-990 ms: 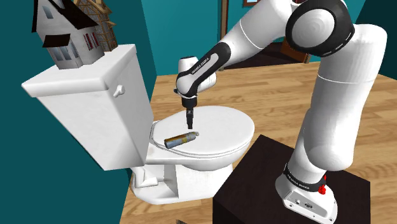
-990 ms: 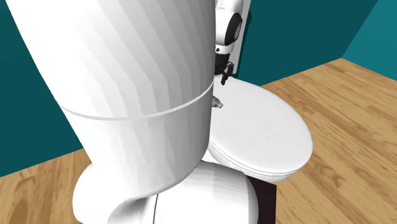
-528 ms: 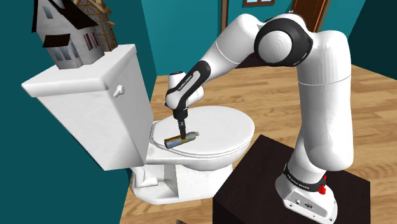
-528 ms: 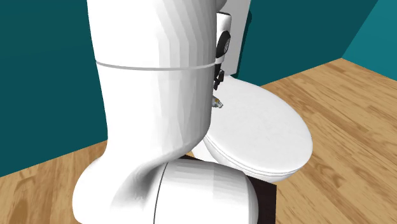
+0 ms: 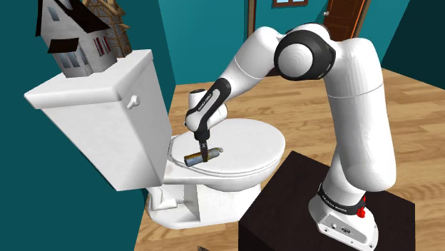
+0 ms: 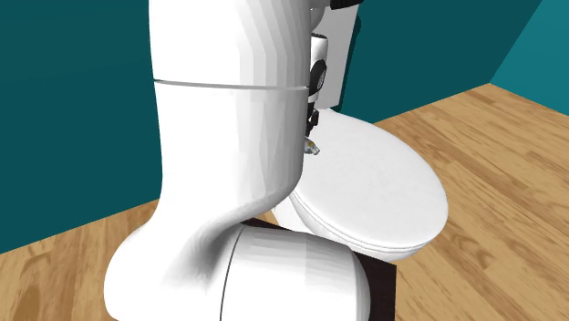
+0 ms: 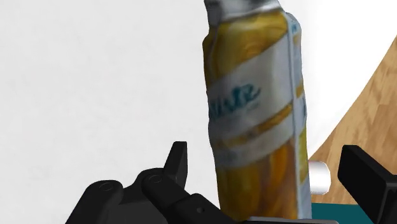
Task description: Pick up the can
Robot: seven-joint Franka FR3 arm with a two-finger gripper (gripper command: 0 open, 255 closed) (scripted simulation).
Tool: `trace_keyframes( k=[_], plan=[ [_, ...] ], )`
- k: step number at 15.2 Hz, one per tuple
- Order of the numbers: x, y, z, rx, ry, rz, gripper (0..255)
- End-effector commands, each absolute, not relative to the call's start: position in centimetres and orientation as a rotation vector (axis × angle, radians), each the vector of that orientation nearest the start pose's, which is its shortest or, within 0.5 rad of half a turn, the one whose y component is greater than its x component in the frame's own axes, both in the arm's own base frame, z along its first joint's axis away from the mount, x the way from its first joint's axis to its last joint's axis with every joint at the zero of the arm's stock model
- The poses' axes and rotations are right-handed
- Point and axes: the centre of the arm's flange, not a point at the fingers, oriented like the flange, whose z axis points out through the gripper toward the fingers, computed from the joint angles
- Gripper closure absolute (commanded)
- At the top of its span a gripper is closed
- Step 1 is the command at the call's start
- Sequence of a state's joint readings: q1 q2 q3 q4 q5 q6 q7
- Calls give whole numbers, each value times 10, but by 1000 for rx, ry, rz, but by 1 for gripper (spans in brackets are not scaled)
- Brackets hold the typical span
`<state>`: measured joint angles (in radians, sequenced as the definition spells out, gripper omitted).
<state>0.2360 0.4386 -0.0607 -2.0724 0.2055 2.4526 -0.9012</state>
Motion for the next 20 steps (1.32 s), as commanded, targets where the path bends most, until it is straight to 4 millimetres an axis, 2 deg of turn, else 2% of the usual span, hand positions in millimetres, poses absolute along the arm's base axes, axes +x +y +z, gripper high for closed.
trace_keyframes(
  k=[1, 10, 20],
  plan=[
    [574, 103, 208, -2714, -1344, 24, 255],
    [575, 102, 209, -2714, -1344, 24, 255],
    [575, 102, 261, -2714, -1344, 24, 255]
  ],
)
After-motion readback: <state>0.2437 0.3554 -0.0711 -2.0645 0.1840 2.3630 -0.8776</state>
